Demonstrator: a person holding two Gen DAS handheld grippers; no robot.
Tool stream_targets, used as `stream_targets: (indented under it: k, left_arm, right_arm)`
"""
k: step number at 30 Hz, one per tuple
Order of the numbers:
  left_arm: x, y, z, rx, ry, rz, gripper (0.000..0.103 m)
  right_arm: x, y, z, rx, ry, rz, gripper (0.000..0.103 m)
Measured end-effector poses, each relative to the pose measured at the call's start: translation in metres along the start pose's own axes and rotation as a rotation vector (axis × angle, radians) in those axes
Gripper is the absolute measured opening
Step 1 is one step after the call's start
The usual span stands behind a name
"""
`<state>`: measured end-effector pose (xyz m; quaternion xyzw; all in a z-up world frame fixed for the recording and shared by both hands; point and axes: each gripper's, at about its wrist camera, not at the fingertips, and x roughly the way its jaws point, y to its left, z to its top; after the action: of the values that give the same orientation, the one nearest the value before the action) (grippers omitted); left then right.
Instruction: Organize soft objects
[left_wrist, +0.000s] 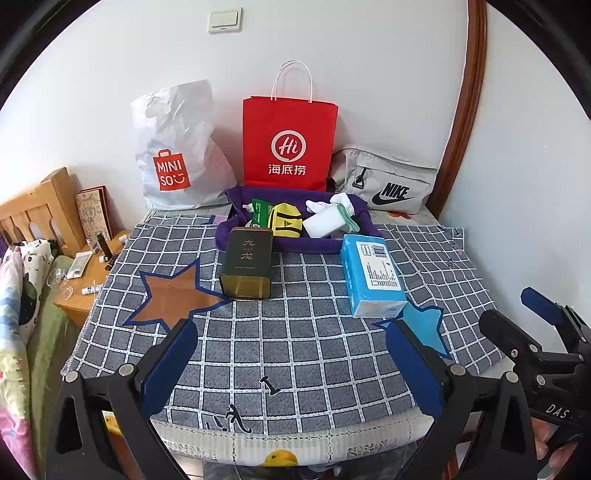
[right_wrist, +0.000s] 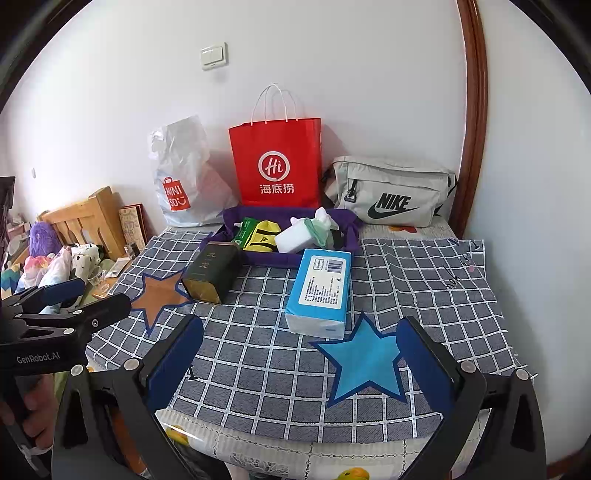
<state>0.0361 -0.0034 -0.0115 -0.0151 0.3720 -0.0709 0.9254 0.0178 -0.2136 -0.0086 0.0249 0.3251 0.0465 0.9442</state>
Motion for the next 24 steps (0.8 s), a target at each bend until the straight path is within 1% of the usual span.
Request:
stream_targets:
  k: [24]
  left_arm:
    - [-0.0016, 0.0011, 0.0009, 0.002, -0.002, 0.001, 0.103]
  right_arm:
    - [-0.0034, -0.0016, 0.004, -0.008, -0.008, 0.003, 0.103]
